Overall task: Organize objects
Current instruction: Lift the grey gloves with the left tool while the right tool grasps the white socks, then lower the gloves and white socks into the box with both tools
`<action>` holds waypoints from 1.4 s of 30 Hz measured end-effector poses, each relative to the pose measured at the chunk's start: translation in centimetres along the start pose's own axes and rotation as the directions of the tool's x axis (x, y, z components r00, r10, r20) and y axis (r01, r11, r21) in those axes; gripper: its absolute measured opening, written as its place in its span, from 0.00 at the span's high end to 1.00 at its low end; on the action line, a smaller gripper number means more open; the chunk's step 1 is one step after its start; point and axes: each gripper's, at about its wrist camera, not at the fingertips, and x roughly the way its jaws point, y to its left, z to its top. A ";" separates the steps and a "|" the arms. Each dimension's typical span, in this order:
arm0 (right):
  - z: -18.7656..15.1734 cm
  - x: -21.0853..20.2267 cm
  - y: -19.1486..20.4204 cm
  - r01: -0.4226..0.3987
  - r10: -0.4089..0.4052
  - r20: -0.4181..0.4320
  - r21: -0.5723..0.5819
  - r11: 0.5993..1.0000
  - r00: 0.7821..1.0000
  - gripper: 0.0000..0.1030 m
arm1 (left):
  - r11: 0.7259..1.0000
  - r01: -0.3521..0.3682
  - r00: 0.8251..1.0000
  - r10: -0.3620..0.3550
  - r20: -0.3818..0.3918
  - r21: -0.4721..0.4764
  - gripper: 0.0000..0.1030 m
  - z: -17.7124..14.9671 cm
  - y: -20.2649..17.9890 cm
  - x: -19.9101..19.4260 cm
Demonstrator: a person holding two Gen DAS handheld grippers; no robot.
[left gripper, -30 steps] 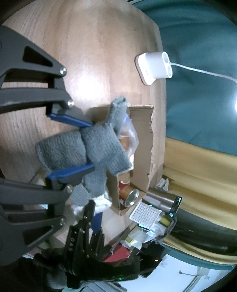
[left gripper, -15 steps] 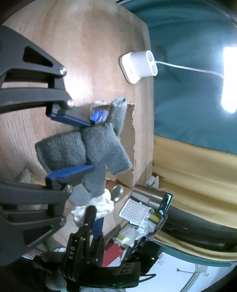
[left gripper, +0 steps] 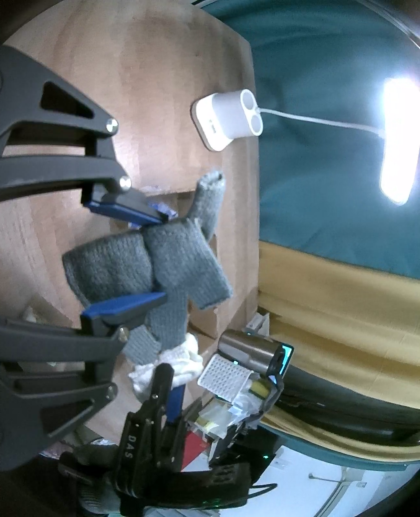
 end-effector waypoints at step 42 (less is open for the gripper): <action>4.6 8.3 -1.2 0.051 -0.055 -0.078 -0.049 0.998 0.995 0.63 | 0.999 0.011 0.994 -0.007 -0.109 0.041 0.58 2.5 0.4 9.2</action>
